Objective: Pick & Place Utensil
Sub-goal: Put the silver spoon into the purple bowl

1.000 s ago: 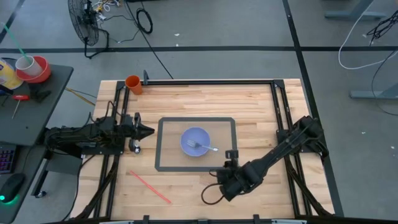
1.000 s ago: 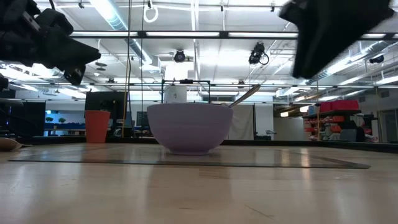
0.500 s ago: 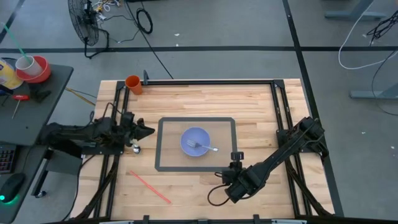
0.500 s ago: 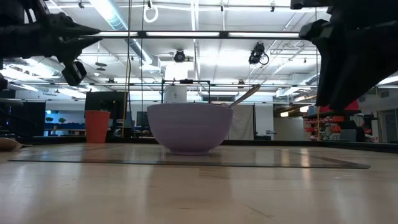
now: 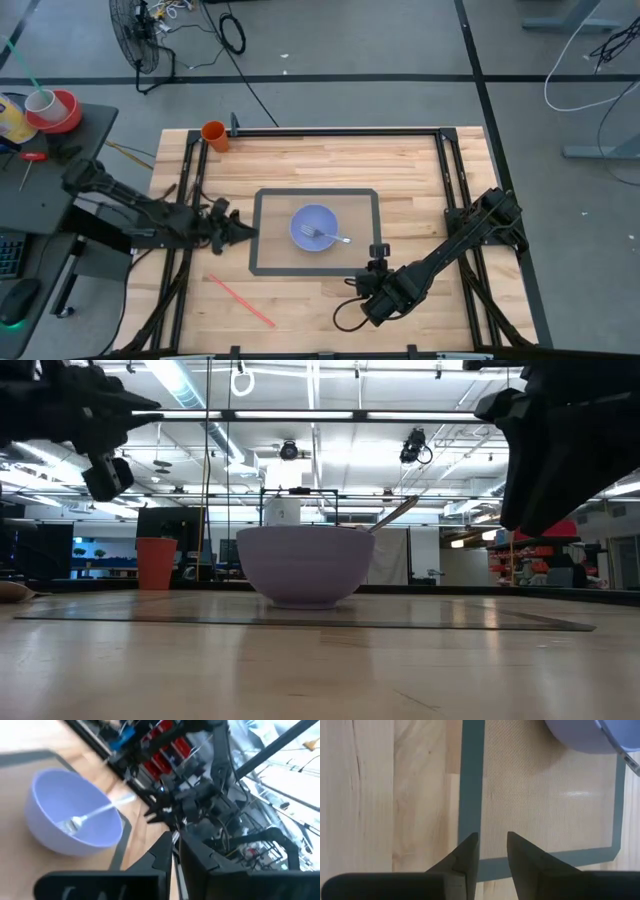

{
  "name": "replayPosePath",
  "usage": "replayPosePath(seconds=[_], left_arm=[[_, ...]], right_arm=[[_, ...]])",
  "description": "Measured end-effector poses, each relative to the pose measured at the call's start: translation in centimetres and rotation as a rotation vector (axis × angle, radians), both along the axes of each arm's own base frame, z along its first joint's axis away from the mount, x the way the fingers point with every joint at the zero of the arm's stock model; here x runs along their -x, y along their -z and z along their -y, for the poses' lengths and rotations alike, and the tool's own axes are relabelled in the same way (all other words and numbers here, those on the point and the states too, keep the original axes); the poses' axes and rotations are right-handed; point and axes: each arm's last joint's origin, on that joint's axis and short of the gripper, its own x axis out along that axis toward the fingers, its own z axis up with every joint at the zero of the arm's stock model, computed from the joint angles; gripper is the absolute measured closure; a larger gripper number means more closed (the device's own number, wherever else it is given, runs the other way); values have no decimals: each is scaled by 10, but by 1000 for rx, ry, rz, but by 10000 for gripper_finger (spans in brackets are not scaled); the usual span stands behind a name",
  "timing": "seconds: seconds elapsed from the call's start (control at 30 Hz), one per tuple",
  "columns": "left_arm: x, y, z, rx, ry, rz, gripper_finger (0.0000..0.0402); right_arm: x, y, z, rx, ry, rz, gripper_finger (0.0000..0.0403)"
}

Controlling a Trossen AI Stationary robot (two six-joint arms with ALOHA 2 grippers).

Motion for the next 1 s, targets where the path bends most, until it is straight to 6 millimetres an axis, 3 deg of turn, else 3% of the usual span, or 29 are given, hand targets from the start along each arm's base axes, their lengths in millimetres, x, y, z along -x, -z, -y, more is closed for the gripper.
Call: replayPosePath(seconds=[0.3,0.47,0.63,0.77,1.0], left_arm=[[-28,-35,36,-48,89,-166,396],[-36,-52,51,-28,75,-443,392],[-30,-62,55,-2,-29,-777,396],[-21,-57,48,48,-195,-984,389],[-9,-24,43,131,-340,-1245,357]], right_arm=[[-4,0,5,19,11,14,298],[-6,-1,8,41,21,34,298],[-8,-1,8,42,24,48,298],[-9,-1,7,34,12,59,298],[-12,-2,5,22,-15,82,298]])
